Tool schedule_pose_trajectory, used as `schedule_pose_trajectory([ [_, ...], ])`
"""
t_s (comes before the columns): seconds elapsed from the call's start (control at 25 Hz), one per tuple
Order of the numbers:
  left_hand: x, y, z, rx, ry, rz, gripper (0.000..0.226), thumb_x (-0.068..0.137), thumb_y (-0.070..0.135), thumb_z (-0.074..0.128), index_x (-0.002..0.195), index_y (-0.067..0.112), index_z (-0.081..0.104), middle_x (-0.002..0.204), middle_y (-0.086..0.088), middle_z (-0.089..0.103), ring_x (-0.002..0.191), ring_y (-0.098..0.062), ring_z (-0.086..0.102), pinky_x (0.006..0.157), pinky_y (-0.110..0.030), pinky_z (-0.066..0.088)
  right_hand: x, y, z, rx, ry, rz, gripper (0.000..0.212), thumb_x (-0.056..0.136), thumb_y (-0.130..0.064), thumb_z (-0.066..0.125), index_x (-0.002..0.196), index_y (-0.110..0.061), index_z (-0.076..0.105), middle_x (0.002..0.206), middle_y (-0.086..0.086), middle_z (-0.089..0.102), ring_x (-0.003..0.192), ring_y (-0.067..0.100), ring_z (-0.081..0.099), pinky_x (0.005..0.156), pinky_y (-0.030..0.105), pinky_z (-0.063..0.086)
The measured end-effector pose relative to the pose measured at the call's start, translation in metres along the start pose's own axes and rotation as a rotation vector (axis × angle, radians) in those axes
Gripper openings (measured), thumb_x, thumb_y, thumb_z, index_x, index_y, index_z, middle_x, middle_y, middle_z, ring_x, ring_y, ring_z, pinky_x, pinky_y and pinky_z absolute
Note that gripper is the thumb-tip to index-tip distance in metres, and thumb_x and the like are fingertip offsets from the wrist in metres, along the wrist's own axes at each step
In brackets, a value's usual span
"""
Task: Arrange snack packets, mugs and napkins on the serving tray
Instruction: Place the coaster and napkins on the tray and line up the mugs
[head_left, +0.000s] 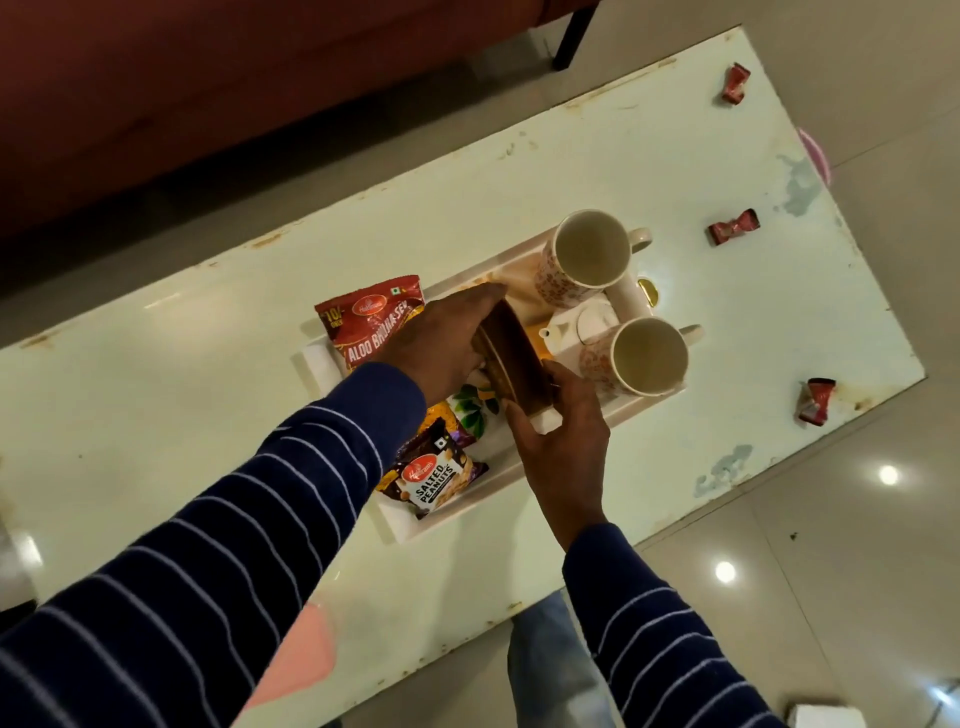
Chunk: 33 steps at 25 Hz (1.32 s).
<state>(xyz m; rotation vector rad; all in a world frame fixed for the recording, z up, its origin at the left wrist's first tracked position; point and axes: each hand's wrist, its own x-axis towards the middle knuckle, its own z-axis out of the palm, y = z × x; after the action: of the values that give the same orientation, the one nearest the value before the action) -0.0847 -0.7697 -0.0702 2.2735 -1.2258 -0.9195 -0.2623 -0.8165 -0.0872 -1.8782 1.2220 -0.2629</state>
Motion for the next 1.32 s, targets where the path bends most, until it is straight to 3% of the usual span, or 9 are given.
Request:
schedule_pose_trajectory([
  [0.2, -0.075, -0.032, -0.047, -0.132, 0.295, 0.078, 0.072, 0.089, 0.019, 0.072, 0.150, 0.033, 0.035, 0.151, 0.019, 0.038, 0.135, 0.007, 0.033, 0.107, -0.020, 0.033, -0.024, -0.023, 0.001, 0.037, 0.175, 0.016, 0.062, 0.084, -0.049, 0.070, 0.136, -0.027, 0.046, 0.139, -0.003, 0.050, 0.128, 0.018, 0.047, 0.105, 0.041, 0.047],
  [0.36, -0.197, -0.094, -0.080, -0.063, 0.720, -0.061, 0.049, 0.089, 0.027, 0.071, 0.135, 0.018, 0.056, 0.136, 0.017, 0.055, 0.122, 0.000, 0.054, 0.100, -0.017, 0.044, -0.078, -0.074, 0.028, 0.137, 0.299, -0.241, 0.042, 0.090, -0.036, 0.065, 0.126, -0.023, 0.048, 0.127, -0.013, 0.051, 0.117, 0.020, 0.054, 0.089, 0.048, 0.053],
  [0.48, -0.287, -0.156, -0.087, -0.029, 0.834, -0.366, 0.036, 0.091, 0.034, 0.068, 0.125, 0.024, 0.061, 0.126, -0.003, 0.065, 0.104, -0.020, 0.065, 0.090, -0.020, 0.048, -0.138, -0.117, 0.076, 0.223, 0.102, -0.389, 0.042, 0.090, -0.018, 0.067, 0.127, -0.023, 0.048, 0.127, -0.008, 0.052, 0.116, 0.023, 0.056, 0.088, 0.048, 0.052],
  [0.64, -0.397, -0.237, -0.096, -0.250, 0.992, -0.709, 0.045, 0.087, 0.046, 0.063, 0.123, 0.018, 0.061, 0.125, -0.006, 0.064, 0.110, -0.014, 0.061, 0.090, -0.021, 0.051, -0.216, -0.161, 0.153, 0.265, -0.335, -0.424, 0.042, 0.090, -0.012, 0.066, 0.127, -0.023, 0.051, 0.127, -0.008, 0.051, 0.113, 0.017, 0.057, 0.088, 0.028, 0.051],
  [0.8, -0.461, -0.302, -0.097, -0.329, 0.979, -0.967, 0.038, 0.087, 0.043, 0.065, 0.119, 0.027, 0.054, 0.119, 0.000, 0.061, 0.105, -0.013, 0.057, 0.087, -0.029, 0.049, -0.255, -0.194, 0.221, 0.240, -0.600, -0.380, 0.042, 0.089, -0.014, 0.067, 0.127, -0.023, 0.052, 0.125, -0.015, 0.051, 0.109, 0.009, 0.057, 0.086, 0.016, 0.047],
  [0.92, -0.486, -0.343, -0.097, -0.266, 0.811, -1.175, 0.052, 0.089, 0.048, 0.062, 0.133, 0.024, 0.050, 0.132, -0.003, 0.056, 0.119, -0.025, 0.054, 0.102, -0.045, 0.044, -0.270, -0.214, 0.276, 0.178, -0.755, -0.198, 0.041, 0.089, -0.022, 0.069, 0.127, -0.025, 0.054, 0.125, -0.013, 0.055, 0.104, 0.005, 0.058, 0.077, 0.014, 0.048],
  [1.04, -0.491, -0.370, -0.103, -0.380, 0.777, -1.190, 0.069, 0.089, 0.054, 0.062, 0.145, 0.019, 0.042, 0.147, -0.004, 0.048, 0.131, -0.026, 0.048, 0.105, -0.039, 0.037, -0.276, -0.231, 0.328, 0.066, -0.846, -0.102, 0.044, 0.090, -0.033, 0.067, 0.131, -0.027, 0.052, 0.131, -0.010, 0.055, 0.109, 0.009, 0.058, 0.077, 0.013, 0.048],
  [1.2, -0.486, -0.397, -0.108, -0.614, 0.815, -1.144, 0.072, 0.085, 0.049, 0.070, 0.144, 0.018, 0.044, 0.140, -0.003, 0.055, 0.125, -0.021, 0.054, 0.097, -0.031, 0.043, -0.281, -0.250, 0.387, 0.010, -0.946, 0.115, 0.061, 0.090, -0.047, 0.064, 0.141, -0.025, 0.040, 0.140, -0.004, 0.049, 0.125, 0.016, 0.051, 0.077, 0.018, 0.045],
  [1.32, -0.482, -0.412, -0.106, -0.608, 0.749, -1.140, 0.071, 0.085, 0.049, 0.071, 0.143, 0.018, 0.044, 0.136, -0.003, 0.056, 0.120, -0.020, 0.055, 0.093, -0.030, 0.044, -0.281, -0.255, 0.414, 0.081, -0.961, 0.238, 0.064, 0.089, -0.046, 0.066, 0.141, -0.022, 0.038, 0.126, -0.004, 0.054, 0.118, 0.018, 0.055, 0.083, 0.027, 0.051],
])
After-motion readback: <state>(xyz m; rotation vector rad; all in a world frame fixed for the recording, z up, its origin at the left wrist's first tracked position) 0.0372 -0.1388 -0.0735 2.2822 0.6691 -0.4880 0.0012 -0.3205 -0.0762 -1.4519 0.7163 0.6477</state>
